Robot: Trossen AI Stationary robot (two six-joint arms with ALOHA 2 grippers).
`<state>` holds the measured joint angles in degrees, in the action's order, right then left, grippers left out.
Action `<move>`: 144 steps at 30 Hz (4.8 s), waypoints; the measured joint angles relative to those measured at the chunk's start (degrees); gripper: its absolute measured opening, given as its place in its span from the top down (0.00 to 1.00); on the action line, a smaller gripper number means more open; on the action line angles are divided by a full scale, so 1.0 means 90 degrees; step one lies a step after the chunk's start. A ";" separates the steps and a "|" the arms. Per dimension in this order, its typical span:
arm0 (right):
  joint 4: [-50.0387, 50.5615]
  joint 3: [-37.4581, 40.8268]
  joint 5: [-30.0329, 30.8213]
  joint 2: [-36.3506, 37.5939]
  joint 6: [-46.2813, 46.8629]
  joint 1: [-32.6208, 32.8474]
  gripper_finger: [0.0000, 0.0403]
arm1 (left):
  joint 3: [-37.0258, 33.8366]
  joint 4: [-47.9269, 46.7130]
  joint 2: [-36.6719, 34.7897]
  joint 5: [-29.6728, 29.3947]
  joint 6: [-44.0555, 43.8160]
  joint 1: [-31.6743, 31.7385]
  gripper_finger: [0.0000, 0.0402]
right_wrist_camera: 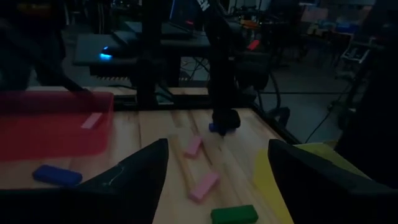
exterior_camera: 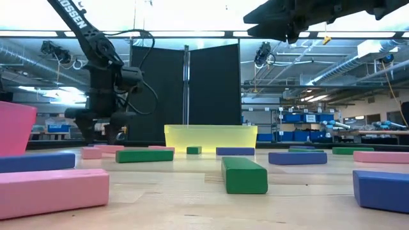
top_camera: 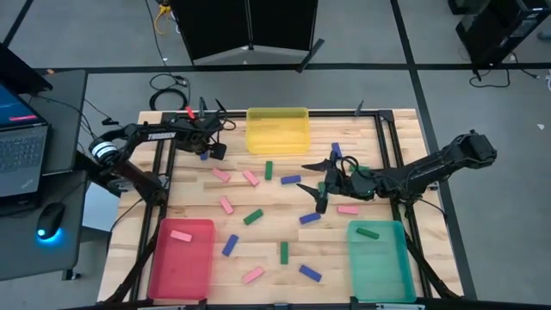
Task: Sort blocks
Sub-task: Put the blue block into the yellow bin, then put the pink block into the red bin
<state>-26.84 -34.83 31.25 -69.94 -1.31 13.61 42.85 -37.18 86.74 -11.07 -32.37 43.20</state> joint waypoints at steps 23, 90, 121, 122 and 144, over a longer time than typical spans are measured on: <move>0.0406 -0.0007 0.0864 0.0764 -0.0510 0.0005 0.32 | 0.0742 0.0948 -0.0220 0.0104 0.0547 -0.0525 0.74; 0.7176 -0.1833 -0.2528 -0.2974 0.3795 -0.5300 0.68 | 0.0725 0.0892 -0.2522 -0.1549 0.0172 -0.4624 0.29; 0.4114 -0.2925 -0.1915 -0.2433 0.2411 -0.4165 0.69 | 0.0529 -0.1451 -0.1380 -0.0481 0.2201 -0.3036 0.29; 0.4117 -0.3000 -0.1937 -0.2535 0.2309 -0.4197 0.64 | 0.0529 -0.1451 -0.1380 -0.0430 0.2306 -0.3031 0.29; 0.3796 -0.3067 -0.2665 -0.1096 0.1470 -0.3736 0.18 | 0.0821 -0.0985 0.0760 0.0123 0.4346 -0.3031 0.29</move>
<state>7.33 -62.43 7.26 -79.81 11.92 -20.01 50.24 -46.04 93.58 -9.96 6.74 15.92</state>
